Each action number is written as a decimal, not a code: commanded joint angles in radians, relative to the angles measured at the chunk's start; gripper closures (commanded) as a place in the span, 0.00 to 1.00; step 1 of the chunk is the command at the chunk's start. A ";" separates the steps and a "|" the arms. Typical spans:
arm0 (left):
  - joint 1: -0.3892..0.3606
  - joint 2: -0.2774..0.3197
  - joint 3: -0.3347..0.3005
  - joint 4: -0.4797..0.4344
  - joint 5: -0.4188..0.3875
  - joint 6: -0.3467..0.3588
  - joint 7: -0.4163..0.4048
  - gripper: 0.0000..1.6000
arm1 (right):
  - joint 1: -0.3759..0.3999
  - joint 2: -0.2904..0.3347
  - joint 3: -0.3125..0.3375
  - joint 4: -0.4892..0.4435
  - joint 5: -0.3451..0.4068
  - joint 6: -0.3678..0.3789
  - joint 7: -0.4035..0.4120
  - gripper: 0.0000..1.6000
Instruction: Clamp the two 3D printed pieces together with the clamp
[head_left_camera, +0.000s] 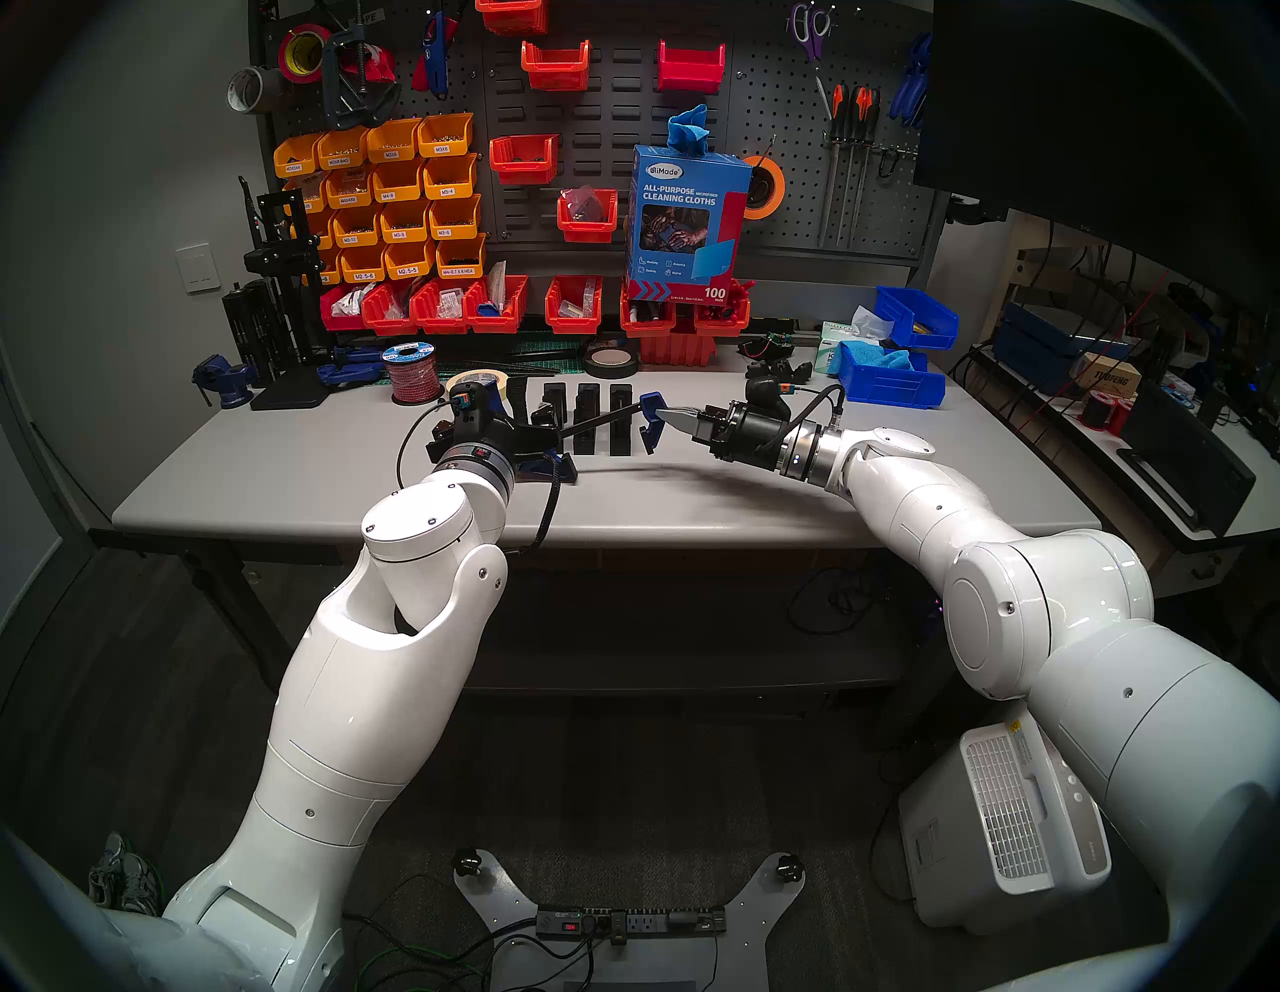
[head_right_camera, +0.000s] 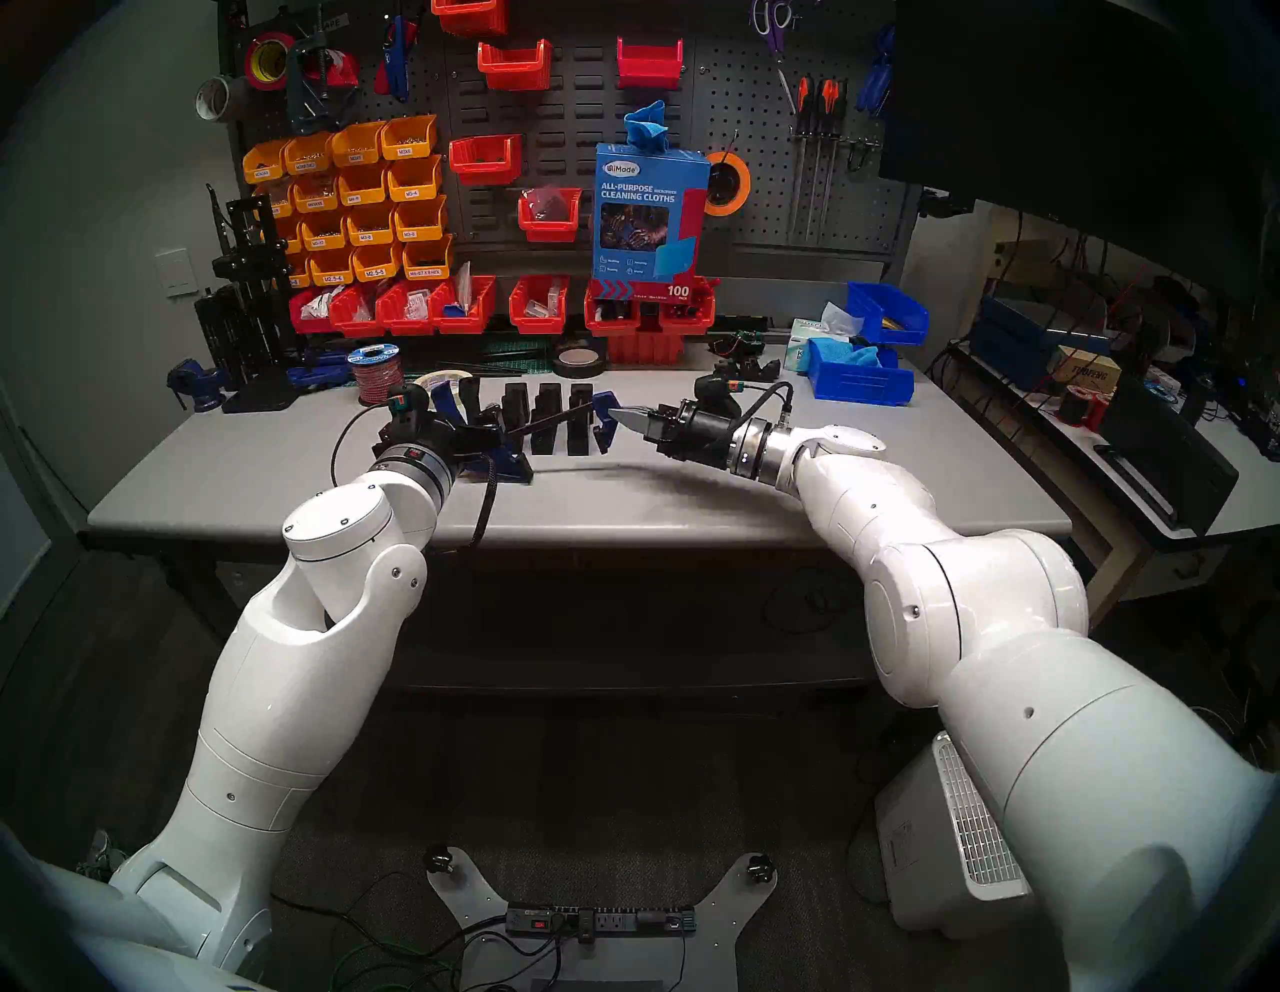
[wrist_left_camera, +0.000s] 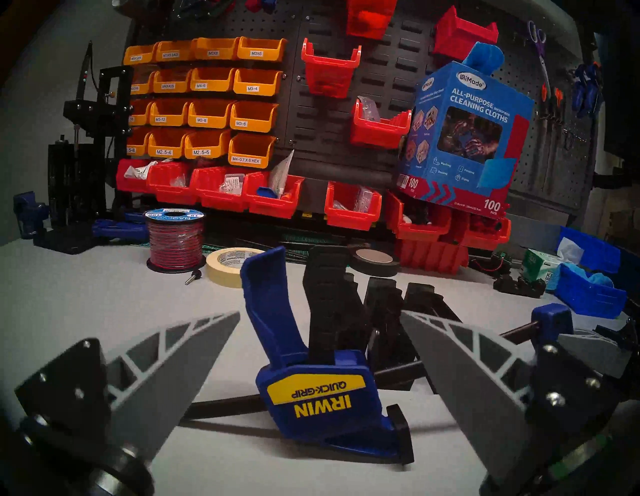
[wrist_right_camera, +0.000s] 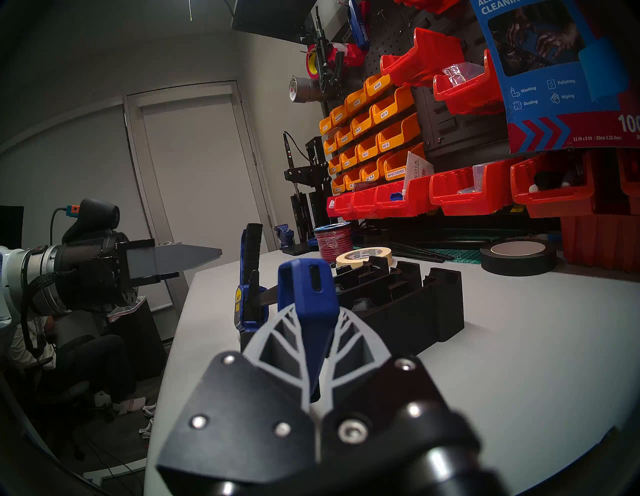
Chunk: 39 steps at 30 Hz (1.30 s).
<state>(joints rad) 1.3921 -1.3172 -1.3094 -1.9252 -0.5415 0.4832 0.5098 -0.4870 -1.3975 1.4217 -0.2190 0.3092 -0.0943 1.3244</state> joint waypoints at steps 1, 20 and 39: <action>-0.051 -0.029 -0.014 0.004 -0.010 -0.004 0.017 0.00 | 0.050 0.000 0.009 -0.022 0.008 0.000 0.001 1.00; -0.050 0.003 -0.017 0.020 -0.070 -0.015 -0.054 0.00 | 0.053 0.000 0.011 -0.017 0.006 -0.002 0.003 1.00; -0.060 0.020 -0.009 0.032 -0.055 -0.017 -0.057 0.00 | 0.055 -0.001 0.013 -0.012 0.004 -0.004 0.004 1.00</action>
<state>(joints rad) 1.3743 -1.2940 -1.3160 -1.8724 -0.6071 0.4815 0.4540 -0.4816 -1.3987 1.4256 -0.2082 0.3051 -0.0989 1.3274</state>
